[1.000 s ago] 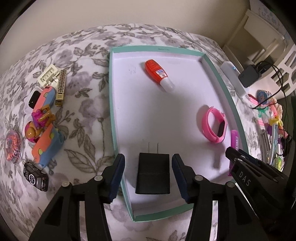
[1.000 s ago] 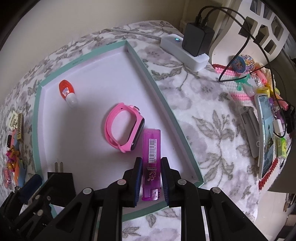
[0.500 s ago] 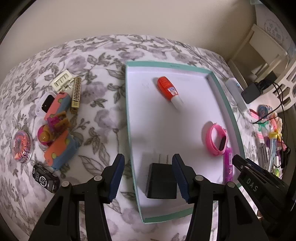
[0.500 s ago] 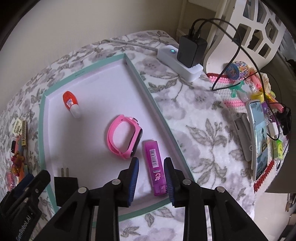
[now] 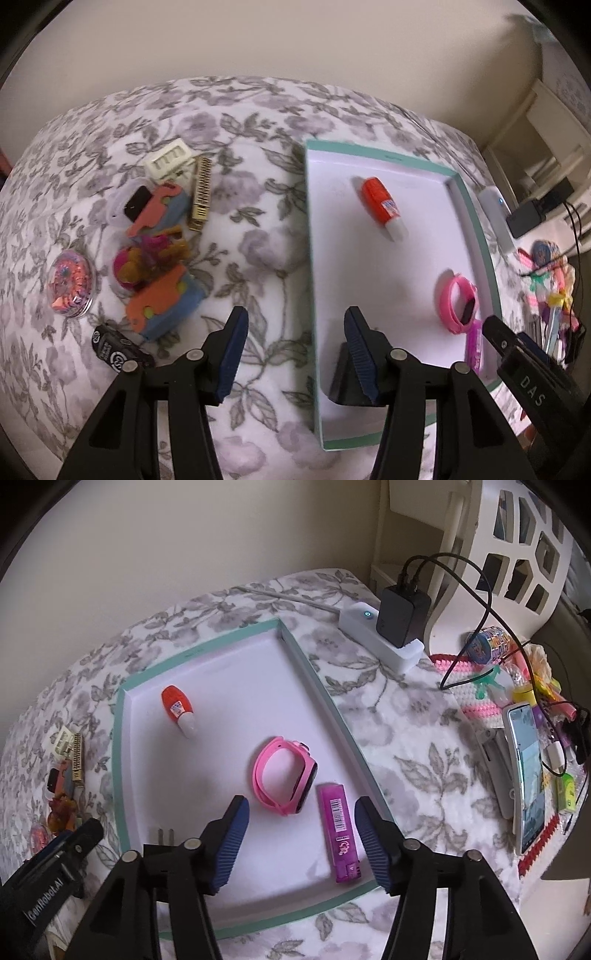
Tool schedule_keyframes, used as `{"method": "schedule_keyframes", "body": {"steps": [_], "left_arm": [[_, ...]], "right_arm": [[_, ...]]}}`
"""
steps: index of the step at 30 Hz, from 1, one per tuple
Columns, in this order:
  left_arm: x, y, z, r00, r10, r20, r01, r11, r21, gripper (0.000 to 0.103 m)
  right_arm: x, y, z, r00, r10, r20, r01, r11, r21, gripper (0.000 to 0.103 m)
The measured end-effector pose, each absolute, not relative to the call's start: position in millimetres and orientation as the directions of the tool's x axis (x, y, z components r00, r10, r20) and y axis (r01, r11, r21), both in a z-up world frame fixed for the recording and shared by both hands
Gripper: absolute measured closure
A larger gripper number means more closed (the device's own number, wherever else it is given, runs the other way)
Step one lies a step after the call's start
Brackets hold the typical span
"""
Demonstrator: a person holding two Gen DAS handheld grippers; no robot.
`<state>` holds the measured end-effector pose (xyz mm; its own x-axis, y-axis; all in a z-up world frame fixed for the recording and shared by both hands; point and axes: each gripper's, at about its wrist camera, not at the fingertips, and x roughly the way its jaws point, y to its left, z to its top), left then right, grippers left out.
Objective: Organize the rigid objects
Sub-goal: 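Withdraw both open tools from the tray toward the remaining items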
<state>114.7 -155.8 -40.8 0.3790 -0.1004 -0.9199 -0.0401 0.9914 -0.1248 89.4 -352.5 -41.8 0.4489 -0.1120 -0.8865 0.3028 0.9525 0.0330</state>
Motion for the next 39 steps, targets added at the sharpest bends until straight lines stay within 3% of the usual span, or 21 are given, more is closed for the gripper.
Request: {"method": "schedule_keyframes", "body": {"steps": [1,2,5,12,15,25,39], "left_arm": [[115,-152,-41,0.381,-0.099,-0.919,-0.055,0.99,-0.13,0.023],[115,-148,-40,0.386,-0.095,-0.918,-0.069,0.989,-0.132,0.018],[115,-138,-37,0.4,-0.085,-0.912,-0.104,0.985,-0.137,0.018],[117,-120,-37,0.406,-0.082,-0.91,-0.151,0.976,-0.155,0.018],[118,-109,-36,0.418,-0.085,-0.905,-0.173,0.97,-0.171,0.008],[119,-78,-24,0.468,-0.069,-0.881,-0.23,0.953,-0.196,0.005],[112,-11,3,0.561,0.044,-0.827,-0.347,0.919,-0.186,0.005]], "right_arm": [[89,-352,-42,0.452,-0.11,-0.885,0.301,0.953,0.035,0.037],[89,-353,-42,0.454,-0.108,-0.884,0.299,0.953,0.038,0.036],[89,-351,-44,0.458,-0.097,-0.884,0.293,0.955,0.047,0.033],[89,-349,-44,0.47,-0.085,-0.879,0.281,0.958,0.057,0.016],[89,-348,-45,0.473,-0.085,-0.877,0.277,0.959,0.056,0.0],[91,-331,-43,0.488,-0.104,-0.867,0.233,0.972,0.015,0.0],[93,-278,0,0.615,0.052,-0.787,0.083,0.988,0.13,0.0]]}}
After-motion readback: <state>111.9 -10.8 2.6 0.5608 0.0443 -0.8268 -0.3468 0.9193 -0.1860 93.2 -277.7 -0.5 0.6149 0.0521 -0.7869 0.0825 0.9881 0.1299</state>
